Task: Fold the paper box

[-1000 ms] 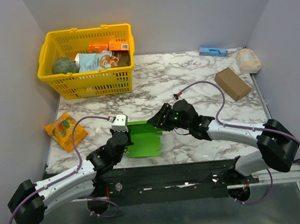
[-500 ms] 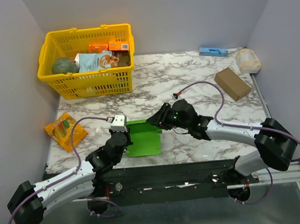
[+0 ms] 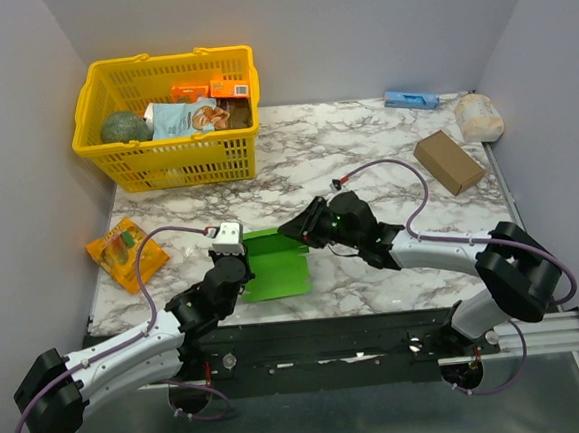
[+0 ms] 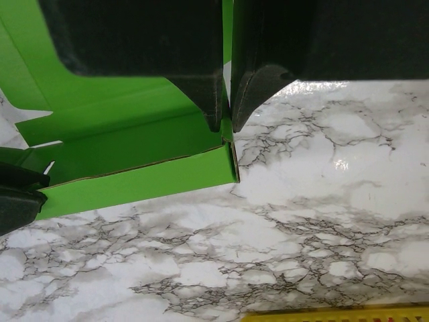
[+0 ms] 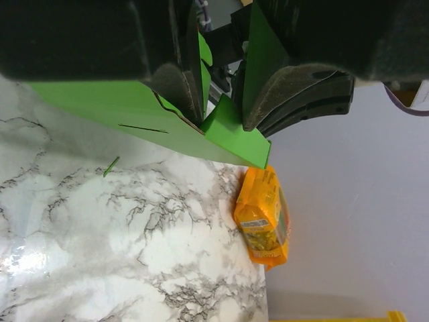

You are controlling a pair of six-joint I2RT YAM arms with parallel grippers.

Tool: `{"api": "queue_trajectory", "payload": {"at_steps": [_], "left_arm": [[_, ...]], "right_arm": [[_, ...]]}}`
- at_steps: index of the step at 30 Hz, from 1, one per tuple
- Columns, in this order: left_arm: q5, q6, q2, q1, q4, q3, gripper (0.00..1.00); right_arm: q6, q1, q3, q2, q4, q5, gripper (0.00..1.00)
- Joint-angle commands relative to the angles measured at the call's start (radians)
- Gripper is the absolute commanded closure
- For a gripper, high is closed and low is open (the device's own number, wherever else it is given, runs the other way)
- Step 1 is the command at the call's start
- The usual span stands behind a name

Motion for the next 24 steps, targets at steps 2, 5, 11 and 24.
{"api": "queue_trajectory", "payload": {"at_steps": [2, 5, 11, 24], "left_arm": [[0.041, 0.004, 0.006, -0.034, 0.036, -0.008, 0.96], [0.038, 0.007, 0.011, -0.039, 0.037, -0.006, 0.96], [0.032, 0.01, 0.017, -0.047, 0.039, -0.005, 0.96], [0.021, 0.01, 0.02, -0.054, 0.041, -0.003, 0.96]], "right_arm": [[0.063, 0.0, 0.025, 0.031, 0.167, -0.03, 0.67], [0.069, 0.001, 0.028, 0.032, 0.186, -0.026, 0.68], [0.102, -0.002, 0.04, 0.038, 0.221, -0.035, 0.69], [0.139, -0.005, 0.037, 0.055, 0.29, -0.052, 0.9]]}}
